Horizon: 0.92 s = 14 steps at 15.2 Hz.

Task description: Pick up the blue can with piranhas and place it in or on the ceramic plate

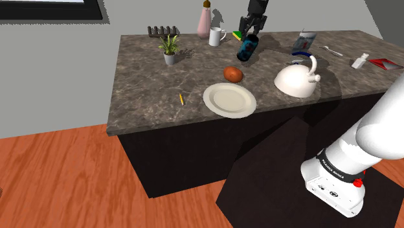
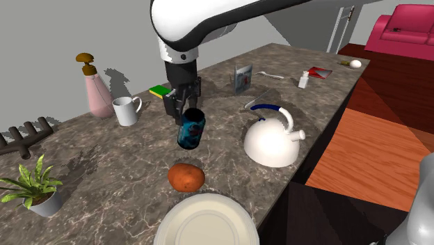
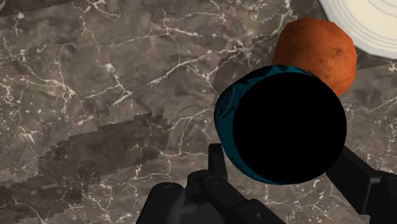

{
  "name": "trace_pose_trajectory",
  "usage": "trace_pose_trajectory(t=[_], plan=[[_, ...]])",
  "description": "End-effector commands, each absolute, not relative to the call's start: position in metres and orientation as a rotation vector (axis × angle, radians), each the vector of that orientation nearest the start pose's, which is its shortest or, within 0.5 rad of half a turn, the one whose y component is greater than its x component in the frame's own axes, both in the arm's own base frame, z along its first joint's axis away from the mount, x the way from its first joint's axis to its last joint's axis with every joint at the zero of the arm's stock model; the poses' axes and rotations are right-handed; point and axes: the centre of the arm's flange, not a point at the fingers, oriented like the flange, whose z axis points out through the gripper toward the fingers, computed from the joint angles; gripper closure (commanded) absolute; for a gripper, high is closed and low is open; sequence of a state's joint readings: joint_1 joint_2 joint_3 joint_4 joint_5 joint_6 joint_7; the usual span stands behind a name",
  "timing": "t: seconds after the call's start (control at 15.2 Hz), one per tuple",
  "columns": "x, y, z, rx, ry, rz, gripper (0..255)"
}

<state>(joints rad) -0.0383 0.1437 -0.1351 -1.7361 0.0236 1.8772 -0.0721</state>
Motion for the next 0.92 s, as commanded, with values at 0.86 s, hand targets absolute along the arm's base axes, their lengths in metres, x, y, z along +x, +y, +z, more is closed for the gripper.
trace_pose_trajectory(t=[0.86], plan=[[0.498, 0.072, 0.512, -3.134, 0.169, 0.0, 255]])
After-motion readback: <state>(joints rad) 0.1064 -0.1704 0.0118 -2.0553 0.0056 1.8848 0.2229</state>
